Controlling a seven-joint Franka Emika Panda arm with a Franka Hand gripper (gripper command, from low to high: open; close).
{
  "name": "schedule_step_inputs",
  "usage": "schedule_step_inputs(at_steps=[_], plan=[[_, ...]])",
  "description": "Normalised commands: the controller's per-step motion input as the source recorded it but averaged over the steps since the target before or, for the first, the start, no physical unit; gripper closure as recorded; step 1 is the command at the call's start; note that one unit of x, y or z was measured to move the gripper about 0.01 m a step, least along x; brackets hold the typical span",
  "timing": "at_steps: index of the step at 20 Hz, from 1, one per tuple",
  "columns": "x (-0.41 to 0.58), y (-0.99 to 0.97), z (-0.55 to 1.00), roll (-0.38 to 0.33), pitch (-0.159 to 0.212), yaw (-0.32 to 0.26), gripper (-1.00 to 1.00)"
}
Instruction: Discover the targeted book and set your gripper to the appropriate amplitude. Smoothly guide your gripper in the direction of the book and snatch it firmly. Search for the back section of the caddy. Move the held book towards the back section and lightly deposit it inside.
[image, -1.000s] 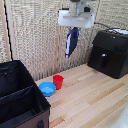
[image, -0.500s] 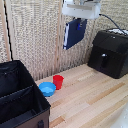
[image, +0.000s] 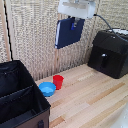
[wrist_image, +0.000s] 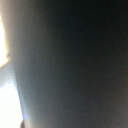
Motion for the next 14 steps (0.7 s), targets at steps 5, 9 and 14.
schedule_step_inputs(at_steps=[5, 9, 14], plan=[[0.091, 0.87, 0.07, 0.000, 0.000, -0.106, 1.00], [0.092, 0.84, 0.32, 0.000, 0.000, -0.092, 1.00], [0.015, 0.72, 0.94, 0.000, -0.041, -0.100, 1.00]])
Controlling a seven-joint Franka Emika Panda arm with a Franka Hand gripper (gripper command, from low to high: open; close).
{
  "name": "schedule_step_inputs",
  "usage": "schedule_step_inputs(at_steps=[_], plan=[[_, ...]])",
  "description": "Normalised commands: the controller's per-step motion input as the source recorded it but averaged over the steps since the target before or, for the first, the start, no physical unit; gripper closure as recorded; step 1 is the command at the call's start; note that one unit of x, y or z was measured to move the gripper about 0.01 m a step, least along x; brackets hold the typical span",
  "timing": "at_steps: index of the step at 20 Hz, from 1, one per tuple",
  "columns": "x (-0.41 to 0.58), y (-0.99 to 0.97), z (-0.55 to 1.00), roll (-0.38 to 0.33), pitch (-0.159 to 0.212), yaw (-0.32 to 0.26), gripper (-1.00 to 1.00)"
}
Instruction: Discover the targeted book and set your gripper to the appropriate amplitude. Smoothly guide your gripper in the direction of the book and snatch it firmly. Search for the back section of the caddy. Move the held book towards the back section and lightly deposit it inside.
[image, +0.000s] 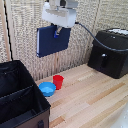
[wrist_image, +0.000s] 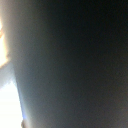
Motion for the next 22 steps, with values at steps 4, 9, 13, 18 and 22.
schedule_step_inputs(at_steps=[4, 9, 13, 18, 22], plan=[[0.000, 0.68, 1.00, 0.000, -0.054, -0.106, 1.00], [0.046, 0.74, 0.94, 0.000, -0.014, -0.077, 1.00], [0.117, 0.80, 0.74, 0.000, 0.026, -0.033, 1.00], [0.218, 0.85, 0.48, 0.007, 0.091, -0.007, 1.00], [0.270, 0.86, 0.26, 0.037, 0.119, -0.013, 1.00]])
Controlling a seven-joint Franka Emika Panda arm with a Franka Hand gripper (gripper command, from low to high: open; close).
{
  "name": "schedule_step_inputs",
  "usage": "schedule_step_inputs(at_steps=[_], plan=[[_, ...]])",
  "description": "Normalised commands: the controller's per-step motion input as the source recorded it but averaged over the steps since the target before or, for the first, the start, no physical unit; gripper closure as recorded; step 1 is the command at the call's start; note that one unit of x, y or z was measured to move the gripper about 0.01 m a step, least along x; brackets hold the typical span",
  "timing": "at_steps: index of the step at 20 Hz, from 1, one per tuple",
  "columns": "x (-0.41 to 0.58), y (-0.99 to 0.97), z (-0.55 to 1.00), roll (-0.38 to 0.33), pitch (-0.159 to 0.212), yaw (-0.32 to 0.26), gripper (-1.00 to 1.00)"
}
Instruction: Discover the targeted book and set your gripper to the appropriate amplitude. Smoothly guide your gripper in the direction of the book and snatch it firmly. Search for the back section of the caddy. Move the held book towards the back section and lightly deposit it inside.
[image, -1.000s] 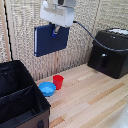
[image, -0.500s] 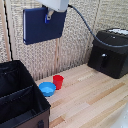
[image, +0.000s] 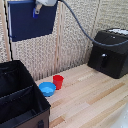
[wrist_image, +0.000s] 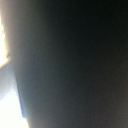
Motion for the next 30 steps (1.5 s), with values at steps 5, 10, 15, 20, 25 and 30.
schedule_step_inputs(at_steps=[5, 10, 15, 20, 25, 30], plan=[[0.271, 0.85, 0.20, 0.049, 0.116, -0.024, 1.00], [0.285, 0.87, 0.07, 0.023, 0.123, -0.022, 1.00], [0.351, 0.80, 0.00, -0.002, 0.142, -0.016, 1.00], [0.420, 0.71, -0.04, -0.028, 0.121, -0.022, 1.00], [0.577, 0.49, -0.09, -0.098, 0.045, -0.050, 1.00], [0.565, 0.36, 0.01, -0.151, 0.006, -0.025, -1.00]])
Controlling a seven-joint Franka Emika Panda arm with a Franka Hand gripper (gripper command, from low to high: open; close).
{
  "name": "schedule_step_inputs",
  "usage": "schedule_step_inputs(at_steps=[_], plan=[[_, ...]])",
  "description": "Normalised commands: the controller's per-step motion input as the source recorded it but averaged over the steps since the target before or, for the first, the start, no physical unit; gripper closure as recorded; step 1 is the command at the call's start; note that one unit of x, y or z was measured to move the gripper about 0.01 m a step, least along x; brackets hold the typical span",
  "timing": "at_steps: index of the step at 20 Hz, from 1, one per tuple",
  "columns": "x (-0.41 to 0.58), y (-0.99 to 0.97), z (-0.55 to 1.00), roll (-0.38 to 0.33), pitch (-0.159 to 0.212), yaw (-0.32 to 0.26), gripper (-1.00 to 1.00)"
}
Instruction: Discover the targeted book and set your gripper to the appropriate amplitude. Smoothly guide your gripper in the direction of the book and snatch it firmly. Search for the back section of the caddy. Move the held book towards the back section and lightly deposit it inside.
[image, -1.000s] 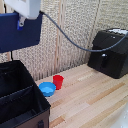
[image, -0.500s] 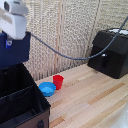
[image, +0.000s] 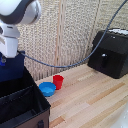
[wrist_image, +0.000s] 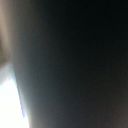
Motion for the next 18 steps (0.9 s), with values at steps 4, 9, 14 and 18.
schedule_step_inputs(at_steps=[4, 9, 14, 18], plan=[[0.291, 0.10, 0.26, -0.246, 0.002, -0.008, -1.00], [0.158, -0.06, 0.28, -0.286, 0.011, 0.009, -1.00], [0.179, -0.09, 0.11, -0.370, 0.002, 0.004, -1.00], [0.194, -0.06, 0.12, -0.324, 0.029, -0.016, -1.00]])
